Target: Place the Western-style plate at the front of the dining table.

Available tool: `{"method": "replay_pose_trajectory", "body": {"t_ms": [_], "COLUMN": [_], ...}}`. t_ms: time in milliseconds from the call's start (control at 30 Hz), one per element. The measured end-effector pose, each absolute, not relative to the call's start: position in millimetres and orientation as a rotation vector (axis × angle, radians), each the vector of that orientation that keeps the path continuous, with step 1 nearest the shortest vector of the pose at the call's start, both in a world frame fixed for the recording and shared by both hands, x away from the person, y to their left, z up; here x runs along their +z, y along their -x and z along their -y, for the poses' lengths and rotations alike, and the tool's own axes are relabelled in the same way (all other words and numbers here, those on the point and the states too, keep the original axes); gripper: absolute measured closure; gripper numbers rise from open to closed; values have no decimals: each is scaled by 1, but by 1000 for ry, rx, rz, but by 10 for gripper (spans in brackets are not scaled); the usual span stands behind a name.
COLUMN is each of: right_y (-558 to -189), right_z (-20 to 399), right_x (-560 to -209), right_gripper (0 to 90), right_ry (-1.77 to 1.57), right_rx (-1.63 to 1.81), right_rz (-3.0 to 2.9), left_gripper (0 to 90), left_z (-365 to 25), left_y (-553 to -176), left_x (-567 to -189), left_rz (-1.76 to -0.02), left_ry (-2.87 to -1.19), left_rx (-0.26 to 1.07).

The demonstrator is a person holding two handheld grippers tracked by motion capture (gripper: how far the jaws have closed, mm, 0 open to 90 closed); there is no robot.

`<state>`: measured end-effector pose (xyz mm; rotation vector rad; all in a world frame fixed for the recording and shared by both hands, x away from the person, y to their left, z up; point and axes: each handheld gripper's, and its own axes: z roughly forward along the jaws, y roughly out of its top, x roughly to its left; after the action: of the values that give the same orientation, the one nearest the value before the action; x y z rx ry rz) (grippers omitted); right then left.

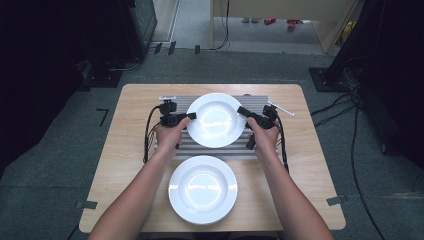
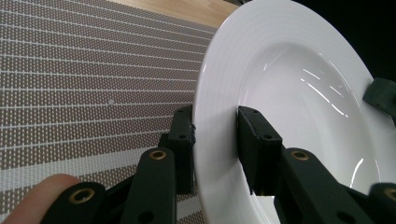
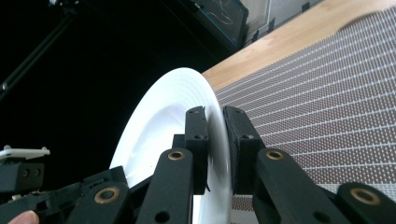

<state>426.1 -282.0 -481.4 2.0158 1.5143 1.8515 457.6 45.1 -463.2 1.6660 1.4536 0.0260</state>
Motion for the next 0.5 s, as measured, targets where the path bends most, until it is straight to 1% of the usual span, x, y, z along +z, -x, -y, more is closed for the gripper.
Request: {"method": "replay_pose_trajectory", "body": {"t_ms": [133,500], "right_y": [-431,-440], "right_z": [282,280], "right_x": [-492,-506], "right_gripper": [818,824], "right_ry": [-2055,-2140], "right_rx": [1836,1783], "right_rz": [-1489,-1399], "left_gripper": [688,677], "left_z": [-43,-35], "left_y": [-467,-484], "left_x": [-468,-484], "left_rz": [-1482,-1551], "left_ry": [-1674,-1665], "left_rx": [17,-23]}}
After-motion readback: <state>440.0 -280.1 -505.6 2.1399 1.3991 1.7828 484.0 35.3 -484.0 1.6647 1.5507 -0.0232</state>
